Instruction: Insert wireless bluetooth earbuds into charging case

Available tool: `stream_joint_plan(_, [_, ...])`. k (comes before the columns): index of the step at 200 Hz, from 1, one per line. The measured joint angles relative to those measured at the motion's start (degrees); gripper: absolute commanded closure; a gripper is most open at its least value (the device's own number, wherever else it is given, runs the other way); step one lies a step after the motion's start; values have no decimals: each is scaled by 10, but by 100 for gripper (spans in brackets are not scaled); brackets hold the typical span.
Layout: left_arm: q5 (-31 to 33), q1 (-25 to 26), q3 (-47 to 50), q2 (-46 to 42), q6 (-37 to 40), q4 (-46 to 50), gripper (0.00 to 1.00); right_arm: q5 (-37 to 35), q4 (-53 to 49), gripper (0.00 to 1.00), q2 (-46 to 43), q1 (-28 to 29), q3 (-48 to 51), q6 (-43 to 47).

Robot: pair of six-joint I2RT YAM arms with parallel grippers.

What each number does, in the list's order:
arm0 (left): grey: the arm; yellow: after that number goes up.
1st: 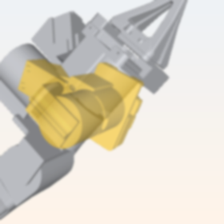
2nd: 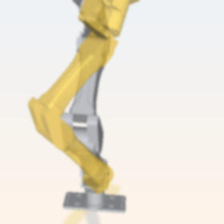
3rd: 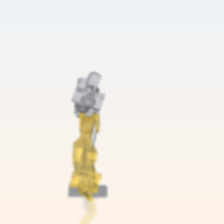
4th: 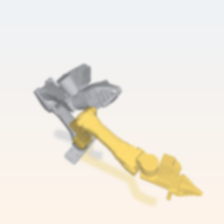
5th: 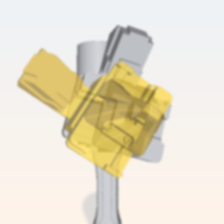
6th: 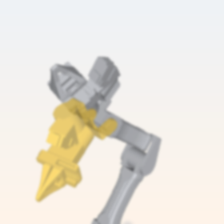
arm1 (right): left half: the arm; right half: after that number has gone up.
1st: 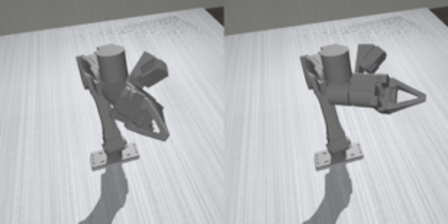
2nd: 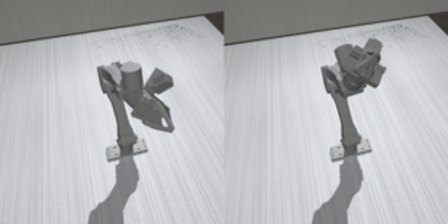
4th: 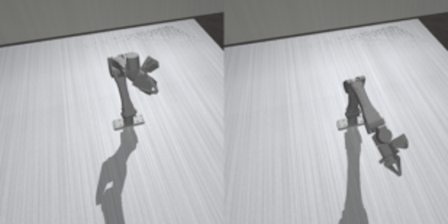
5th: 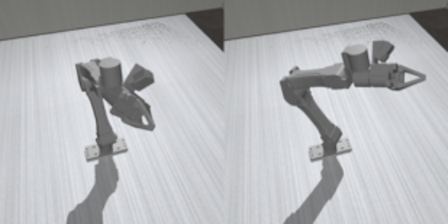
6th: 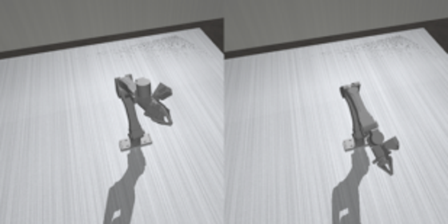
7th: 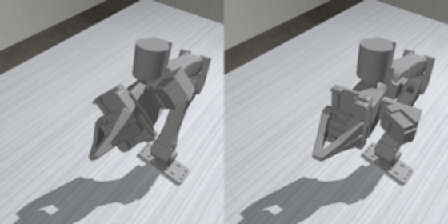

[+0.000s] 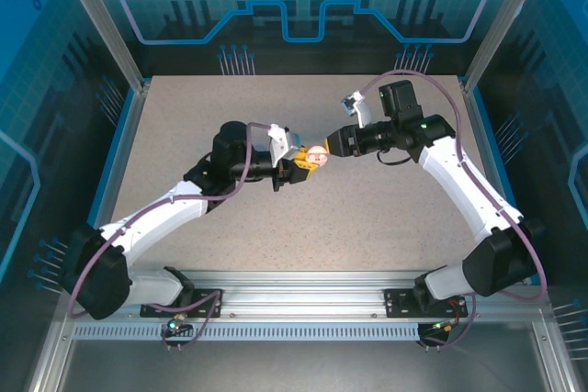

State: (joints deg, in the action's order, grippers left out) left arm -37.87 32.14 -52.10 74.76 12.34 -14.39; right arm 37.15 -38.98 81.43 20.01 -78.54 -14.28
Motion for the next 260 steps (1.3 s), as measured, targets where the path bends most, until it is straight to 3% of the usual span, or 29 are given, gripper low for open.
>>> stream_joint_plan(55, [16,-8,-3,20,-26,5,95,12,4,55,-21,2,1,7])
stream_joint_plan(109, [75,-14,-19,48,-77,32,93,-103,-23,54,-21,2,2,8])
stream_joint_plan(187, [163,-16,-94,149,-211,174,92,-200,-41,54,-19,2,35,6])
stream_joint_plan(260, [170,-17,-131,263,-290,276,92,-222,-39,54,-19,2,67,6])
